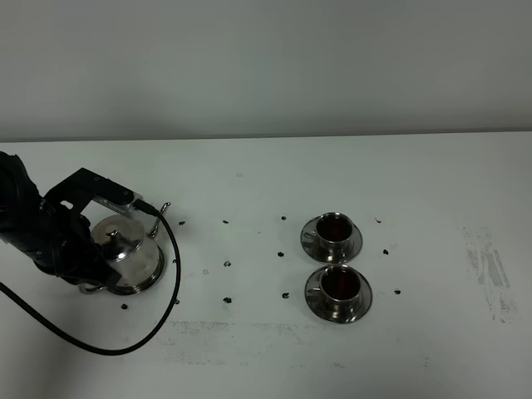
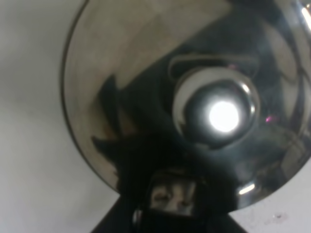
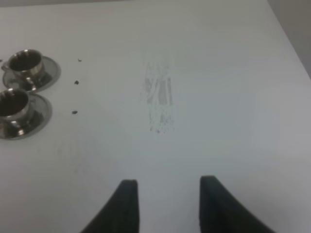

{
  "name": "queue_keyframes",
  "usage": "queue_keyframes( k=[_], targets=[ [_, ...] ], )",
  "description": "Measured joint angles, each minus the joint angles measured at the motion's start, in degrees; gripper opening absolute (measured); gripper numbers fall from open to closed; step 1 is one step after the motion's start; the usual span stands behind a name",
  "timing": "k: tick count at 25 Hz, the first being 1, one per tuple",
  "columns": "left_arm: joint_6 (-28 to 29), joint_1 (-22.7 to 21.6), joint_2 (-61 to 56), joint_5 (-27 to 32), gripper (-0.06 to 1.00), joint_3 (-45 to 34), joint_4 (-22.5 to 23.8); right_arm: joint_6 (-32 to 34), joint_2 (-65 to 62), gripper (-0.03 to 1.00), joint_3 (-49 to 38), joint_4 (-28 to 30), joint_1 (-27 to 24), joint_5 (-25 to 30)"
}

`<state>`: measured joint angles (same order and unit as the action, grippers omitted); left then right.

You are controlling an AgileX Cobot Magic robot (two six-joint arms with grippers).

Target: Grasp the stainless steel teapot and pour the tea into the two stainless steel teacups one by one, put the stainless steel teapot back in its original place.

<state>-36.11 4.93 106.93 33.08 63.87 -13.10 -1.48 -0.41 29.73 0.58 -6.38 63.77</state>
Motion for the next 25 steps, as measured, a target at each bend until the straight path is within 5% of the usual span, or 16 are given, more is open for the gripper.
queue_keyframes(
  k=[15, 25],
  targets=[
    [0.00, 0.00, -2.37, 1.36, 0.32, 0.00, 0.00, -0.05, 0.00, 0.29, 0.00, 0.00, 0.00, 0.00],
    [0.00, 0.00, -21.88, 7.76, 0.32, -0.02, 0.00, -0.05, 0.00, 0.29, 0.00, 0.00, 0.00, 0.00]
  ],
)
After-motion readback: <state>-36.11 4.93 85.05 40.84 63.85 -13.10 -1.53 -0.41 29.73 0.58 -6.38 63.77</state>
